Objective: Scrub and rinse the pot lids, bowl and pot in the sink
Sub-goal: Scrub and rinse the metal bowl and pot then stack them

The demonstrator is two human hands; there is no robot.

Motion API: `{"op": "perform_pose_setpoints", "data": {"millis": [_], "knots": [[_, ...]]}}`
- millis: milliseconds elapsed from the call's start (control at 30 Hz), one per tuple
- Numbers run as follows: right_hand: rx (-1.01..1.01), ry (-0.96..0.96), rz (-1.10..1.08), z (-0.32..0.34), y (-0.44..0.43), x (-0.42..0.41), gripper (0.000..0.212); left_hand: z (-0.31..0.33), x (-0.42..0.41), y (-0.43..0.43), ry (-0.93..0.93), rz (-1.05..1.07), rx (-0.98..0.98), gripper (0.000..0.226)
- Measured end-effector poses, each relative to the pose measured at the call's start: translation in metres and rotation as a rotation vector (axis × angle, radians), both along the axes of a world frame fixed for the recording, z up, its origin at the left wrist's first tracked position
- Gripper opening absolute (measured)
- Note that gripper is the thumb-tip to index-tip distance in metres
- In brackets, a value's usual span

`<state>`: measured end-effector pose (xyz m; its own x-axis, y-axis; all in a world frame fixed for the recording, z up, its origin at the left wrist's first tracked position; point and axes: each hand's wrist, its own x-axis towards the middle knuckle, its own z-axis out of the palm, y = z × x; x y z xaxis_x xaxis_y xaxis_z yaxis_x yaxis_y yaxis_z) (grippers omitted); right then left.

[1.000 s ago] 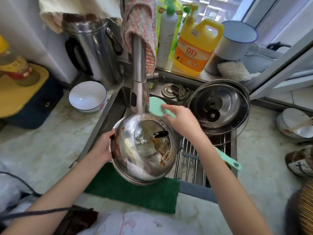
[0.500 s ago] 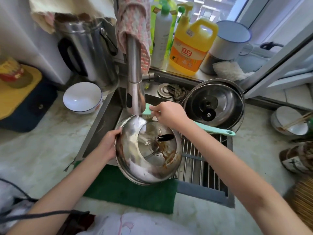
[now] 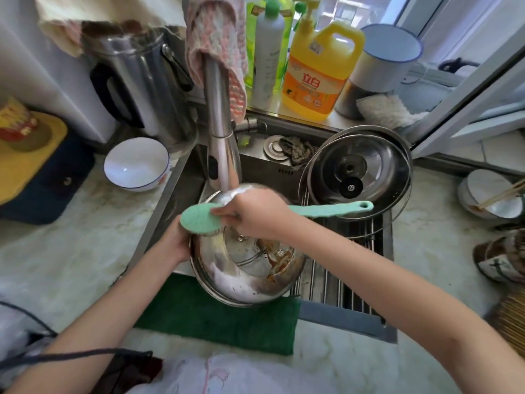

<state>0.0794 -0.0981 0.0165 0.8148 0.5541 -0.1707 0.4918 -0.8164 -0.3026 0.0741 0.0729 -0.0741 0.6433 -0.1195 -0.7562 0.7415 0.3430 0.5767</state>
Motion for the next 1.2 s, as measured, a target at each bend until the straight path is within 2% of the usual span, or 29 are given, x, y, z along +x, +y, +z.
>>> {"op": "perform_pose_setpoints", "data": {"millis": [67, 133, 167, 267, 300, 433, 467, 533, 600, 633, 667, 767, 833, 933, 1033, 1200], "knots": [[-0.073, -0.051, -0.197, -0.002, -0.012, 0.027, 0.027, 0.005, 0.001, -0.004, 0.005, -0.02, 0.014, 0.037], [-0.143, -0.09, -0.271, -0.004, -0.02, 0.04, 0.027, 0.005, 0.001, -0.004, 0.01, -0.027, 0.041, 0.032], [-0.125, -0.061, -0.234, -0.002, -0.016, 0.033, 0.027, 0.006, 0.0, -0.004, 0.011, -0.021, 0.043, 0.033], [-0.049, -0.01, 0.054, 0.011, 0.006, 0.0, 0.033, 0.004, 0.002, 0.002, -0.038, 0.005, 0.043, 0.043], [-0.034, -0.007, 0.057, 0.012, 0.009, -0.003, 0.033, 0.004, 0.002, 0.004, -0.044, 0.013, 0.044, 0.047], [-0.057, 0.0, -0.413, -0.012, -0.021, 0.038, 0.025, 0.005, 0.002, 0.005, -0.04, 0.022, -0.004, 0.051], [-0.036, 0.03, -0.49, -0.019, -0.035, 0.044, 0.025, 0.004, 0.001, 0.008, -0.039, 0.041, -0.012, 0.053], [0.203, 0.192, -0.577, -0.024, -0.053, 0.042, 0.033, 0.005, 0.002, 0.019, -0.027, 0.065, -0.022, 0.053], [0.464, 0.333, -0.618, -0.015, -0.062, 0.029, 0.053, 0.008, 0.005, 0.029, -0.019, 0.08, -0.002, 0.046], [0.524, 0.411, -0.615, -0.01, -0.064, 0.022, 0.061, 0.008, 0.008, 0.032, -0.009, 0.087, 0.006, 0.042], [0.543, 0.5, -0.59, -0.005, -0.066, 0.014, 0.063, 0.009, 0.011, 0.033, -0.002, 0.087, 0.007, 0.042], [0.535, 0.679, -0.455, 0.005, -0.068, -0.006, 0.049, 0.015, 0.021, 0.028, -0.015, 0.015, 0.007, 0.048], [0.514, 0.631, -0.424, 0.008, -0.074, -0.013, 0.044, 0.019, 0.028, 0.021, -0.013, -0.054, 0.004, 0.044], [0.39, 0.458, -0.412, 0.006, -0.083, -0.023, 0.051, 0.023, 0.035, 0.007, 0.014, -0.146, 0.013, 0.029], [0.382, 0.373, -0.382, 0.004, -0.084, -0.034, 0.052, 0.028, 0.04, -0.009, -0.004, -0.204, 0.033, 0.028], [0.465, 0.286, -0.442, -0.004, -0.083, -0.046, 0.022, 0.037, 0.04, -0.026, 0.005, -0.304, 0.122, 0.046]]}}
